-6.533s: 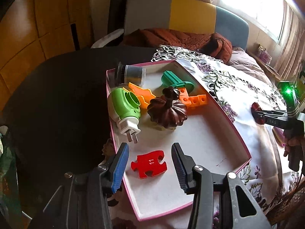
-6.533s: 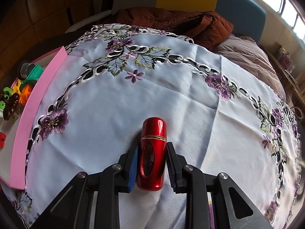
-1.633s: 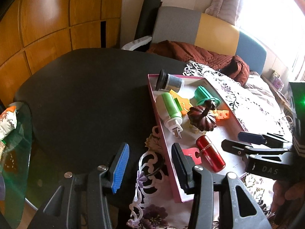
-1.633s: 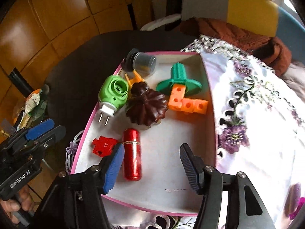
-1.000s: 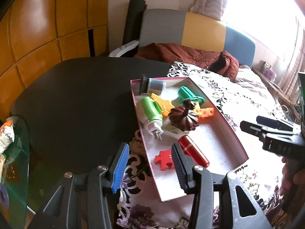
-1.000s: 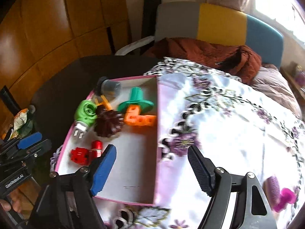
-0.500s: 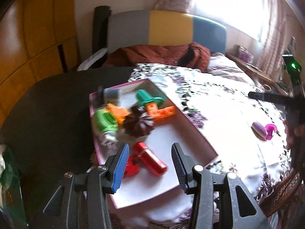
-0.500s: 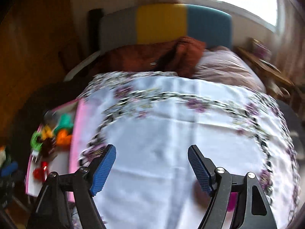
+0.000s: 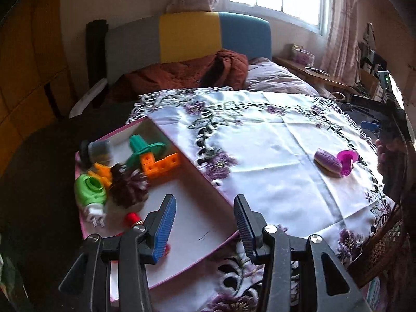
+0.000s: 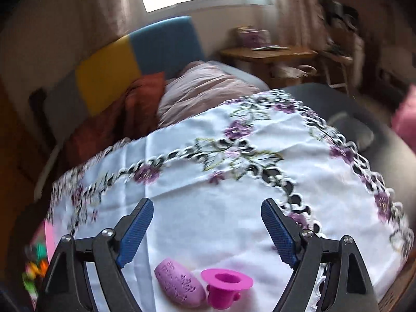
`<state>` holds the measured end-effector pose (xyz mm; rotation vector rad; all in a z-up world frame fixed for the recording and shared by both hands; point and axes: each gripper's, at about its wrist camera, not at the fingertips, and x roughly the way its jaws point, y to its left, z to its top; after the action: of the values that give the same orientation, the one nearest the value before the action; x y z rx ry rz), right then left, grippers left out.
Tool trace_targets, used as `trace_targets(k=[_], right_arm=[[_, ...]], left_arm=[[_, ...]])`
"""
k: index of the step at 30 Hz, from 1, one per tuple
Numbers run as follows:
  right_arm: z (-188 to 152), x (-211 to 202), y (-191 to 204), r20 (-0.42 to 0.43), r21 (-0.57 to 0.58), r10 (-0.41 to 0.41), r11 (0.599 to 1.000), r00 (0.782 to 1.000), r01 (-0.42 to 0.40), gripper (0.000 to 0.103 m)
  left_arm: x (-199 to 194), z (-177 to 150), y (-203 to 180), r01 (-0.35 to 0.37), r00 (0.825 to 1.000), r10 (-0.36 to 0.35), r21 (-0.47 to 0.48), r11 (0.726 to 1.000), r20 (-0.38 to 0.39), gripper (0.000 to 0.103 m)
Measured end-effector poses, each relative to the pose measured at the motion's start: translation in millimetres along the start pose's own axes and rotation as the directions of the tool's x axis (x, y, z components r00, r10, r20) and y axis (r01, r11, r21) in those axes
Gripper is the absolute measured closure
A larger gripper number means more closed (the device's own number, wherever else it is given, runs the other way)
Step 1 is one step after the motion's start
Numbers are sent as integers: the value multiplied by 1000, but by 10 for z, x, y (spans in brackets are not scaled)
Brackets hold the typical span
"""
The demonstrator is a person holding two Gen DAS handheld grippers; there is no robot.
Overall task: Organize rigid objects
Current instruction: 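Move both tools back over the purple egg piece and magenta cup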
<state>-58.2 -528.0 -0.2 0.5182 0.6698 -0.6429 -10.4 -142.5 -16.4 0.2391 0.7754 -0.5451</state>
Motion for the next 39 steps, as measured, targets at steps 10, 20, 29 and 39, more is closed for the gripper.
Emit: trace_targets(k=[10,20,29,39], right_arm=[[22,-34,-316,16,175,-11,985,1000,8,17],[36,-130,-531,54,286,-14,958,998,-2,14],[21,-67,-624,23,339,20,940,1000,-26,13],[19,-50,-648,22,359,65,931,998,-69,13]], left_arm=[[226,155,-437,86,996,-85,71,994,-26,56],[596,351,-958,266,961,-254,112,957,-113,56],[1070,472,-1491,370,912,-336,116,922,-237,56],[1324,632,-2152,424,901,-337,391,817,-274,22]])
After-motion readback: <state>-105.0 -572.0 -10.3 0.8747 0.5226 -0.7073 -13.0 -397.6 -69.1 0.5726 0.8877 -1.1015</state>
